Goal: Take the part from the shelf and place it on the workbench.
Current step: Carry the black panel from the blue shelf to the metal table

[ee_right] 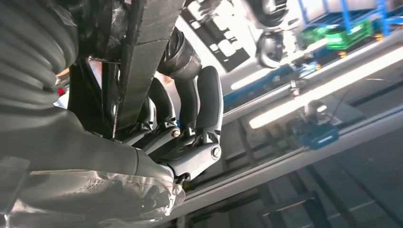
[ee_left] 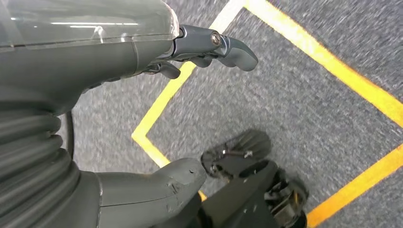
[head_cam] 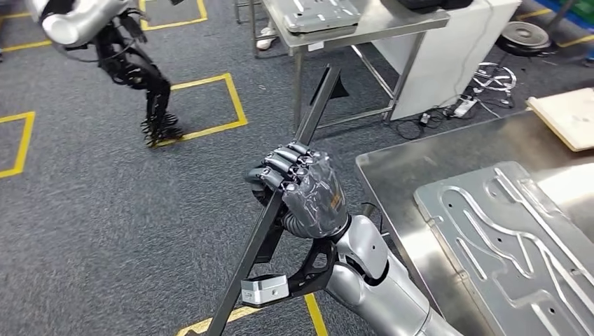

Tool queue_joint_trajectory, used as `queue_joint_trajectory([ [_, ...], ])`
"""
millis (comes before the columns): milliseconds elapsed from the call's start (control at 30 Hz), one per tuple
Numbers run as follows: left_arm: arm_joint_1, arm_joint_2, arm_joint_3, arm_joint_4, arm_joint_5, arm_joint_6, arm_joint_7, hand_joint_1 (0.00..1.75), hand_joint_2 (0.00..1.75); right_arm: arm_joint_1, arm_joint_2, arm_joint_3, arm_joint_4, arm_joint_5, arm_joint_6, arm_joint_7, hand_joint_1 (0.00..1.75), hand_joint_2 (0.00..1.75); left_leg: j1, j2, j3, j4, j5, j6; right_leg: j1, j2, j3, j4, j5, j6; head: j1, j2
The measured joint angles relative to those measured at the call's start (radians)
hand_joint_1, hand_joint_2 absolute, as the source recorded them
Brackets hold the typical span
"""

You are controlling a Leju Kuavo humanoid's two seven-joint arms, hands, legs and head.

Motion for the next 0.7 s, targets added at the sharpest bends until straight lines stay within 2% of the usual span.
queue_joint_trajectory([
  [33,0.001,0.000,0.001,0.000,0.001,0.000,0.000,0.00,1.75,0.001,-0.001,0.000,0.000,-0.001,0.000,0.000,1.75,1.75,0.000,0.014,-0.001,0.001,-0.001,0.000,-0.001,-0.003,-0.007,0.021,0.000,0.001,0.000,0.000],
  [67,0.000,0.000,0.002,0.000,0.004,-0.001,0.000,0.00,1.75,0.002,-0.002,0.000,0.000,-0.002,0.000,0.000,1.75,1.75,-0.001,0.027,-0.001,0.002,-0.002,-0.001,-0.001,-0.008,0.004,0.004,0.017,0.000,0.000,0.000],
  [100,-0.001,0.000,0.003,0.000,0.007,-0.003,0.000,0.00,1.75,0.002,-0.002,0.000,0.000,-0.003,0.000,0.000,1.75,1.75,-0.001,0.039,-0.001,0.004,-0.004,-0.003,-0.001,-0.016,0.035,-0.048,0.047,-0.002,0.000,0.000],
  [167,-0.006,-0.001,0.006,0.000,0.013,-0.009,0.000,0.00,1.75,0.000,-0.002,0.000,0.000,-0.004,0.000,0.000,1.75,1.75,-0.004,0.059,0.000,0.010,-0.010,-0.010,0.007,-0.058,0.104,-0.177,0.090,-0.012,0.000,0.000],
  [200,-0.008,-0.001,0.007,0.000,0.015,-0.012,0.000,0.00,1.75,-0.002,-0.002,0.000,0.000,-0.007,0.000,-0.001,1.75,1.75,-0.007,0.068,0.000,0.013,-0.012,-0.015,0.012,-0.071,0.124,-0.218,0.100,-0.019,0.000,0.000],
  [233,-0.010,-0.002,0.008,0.000,0.015,-0.015,0.000,0.00,1.75,-0.003,-0.002,0.000,0.000,-0.010,0.001,-0.002,1.75,1.75,-0.009,0.077,0.000,0.014,-0.014,-0.019,0.016,-0.078,0.131,-0.235,0.099,-0.024,0.000,0.000],
  [300,-0.015,-0.003,0.008,0.000,0.014,-0.019,-0.002,0.00,1.75,-0.005,-0.001,0.000,0.001,-0.021,0.002,-0.008,1.75,1.75,-0.011,0.094,0.003,0.014,-0.017,-0.029,0.016,-0.055,0.128,-0.238,0.104,-0.033,0.000,0.000],
  [333,-0.017,-0.004,0.008,0.000,0.014,-0.019,-0.004,0.00,1.75,-0.006,-0.001,0.000,0.001,-0.026,0.003,-0.012,1.75,1.75,-0.010,0.089,0.004,0.018,-0.023,-0.035,0.013,-0.045,0.128,-0.241,0.107,-0.037,0.000,0.000],
  [400,-0.021,-0.005,0.008,0.000,0.013,-0.019,-0.006,0.00,1.75,-0.011,0.001,0.001,0.004,-0.033,0.008,-0.018,1.75,1.75,-0.005,0.046,-0.016,0.071,-0.065,-0.044,0.006,-0.026,0.129,-0.247,0.113,-0.048,-0.001,0.000],
  [433,-0.020,-0.006,0.008,0.000,0.013,-0.017,-0.007,0.00,1.75,-0.013,0.002,0.002,0.006,-0.034,0.009,-0.020,1.75,1.75,-0.003,0.017,-0.040,0.128,-0.098,-0.048,0.005,-0.016,0.128,-0.248,0.115,-0.051,-0.001,0.000],
  [467,-0.018,-0.007,0.008,0.000,0.013,-0.015,-0.006,0.00,1.75,-0.015,0.003,0.003,0.009,-0.034,0.010,-0.020,1.75,1.75,-0.003,0.000,-0.071,0.197,-0.131,-0.051,0.005,-0.004,0.127,-0.248,0.116,-0.053,-0.001,0.000],
  [500,-0.015,-0.009,0.008,0.000,0.013,-0.013,-0.005,0.00,1.75,-0.015,0.004,0.004,0.013,-0.034,0.010,-0.020,1.75,1.75,-0.002,-0.008,-0.099,0.257,-0.153,-0.053,0.005,0.010,0.126,-0.247,0.117,-0.054,-0.001,0.000],
  [533,-0.012,-0.010,0.008,0.000,0.013,-0.012,-0.004,0.00,1.75,-0.015,0.004,0.004,0.016,-0.034,0.010,-0.021,1.75,1.75,-0.002,-0.011,-0.115,0.291,-0.157,-0.053,0.006,0.024,0.126,-0.246,0.118,-0.054,-0.001,0.000],
  [567,-0.009,-0.011,0.008,0.000,0.012,-0.011,-0.004,0.00,1.75,-0.015,0.004,0.004,0.020,-0.034,0.010,-0.021,1.75,1.75,-0.002,-0.012,-0.115,0.288,-0.140,-0.052,0.006,0.038,0.125,-0.245,0.118,-0.054,-0.001,0.000],
  [600,-0.008,-0.012,0.008,0.000,0.012,-0.011,-0.003,0.00,1.75,-0.015,0.004,0.004,0.022,-0.035,0.010,-0.021,1.75,1.75,-0.002,-0.015,-0.098,0.247,-0.108,-0.050,0.006,0.051,0.125,-0.243,0.118,-0.054,-0.001,0.000],
  [667,-0.007,-0.012,0.008,0.000,0.012,-0.011,-0.003,0.00,1.75,-0.016,0.004,0.004,0.025,-0.035,0.010,-0.021,1.75,1.75,0.000,-0.053,-0.041,0.116,-0.039,-0.042,0.007,0.075,0.124,-0.238,0.118,-0.050,-0.001,0.000],
  [700,-0.007,-0.013,0.008,0.000,0.011,-0.012,-0.003,0.00,1.75,-0.016,0.004,0.004,0.027,-0.036,0.010,-0.021,1.75,1.75,0.001,-0.074,-0.018,0.064,-0.022,-0.037,0.007,0.087,0.120,-0.236,0.120,-0.046,-0.001,0.000],
])
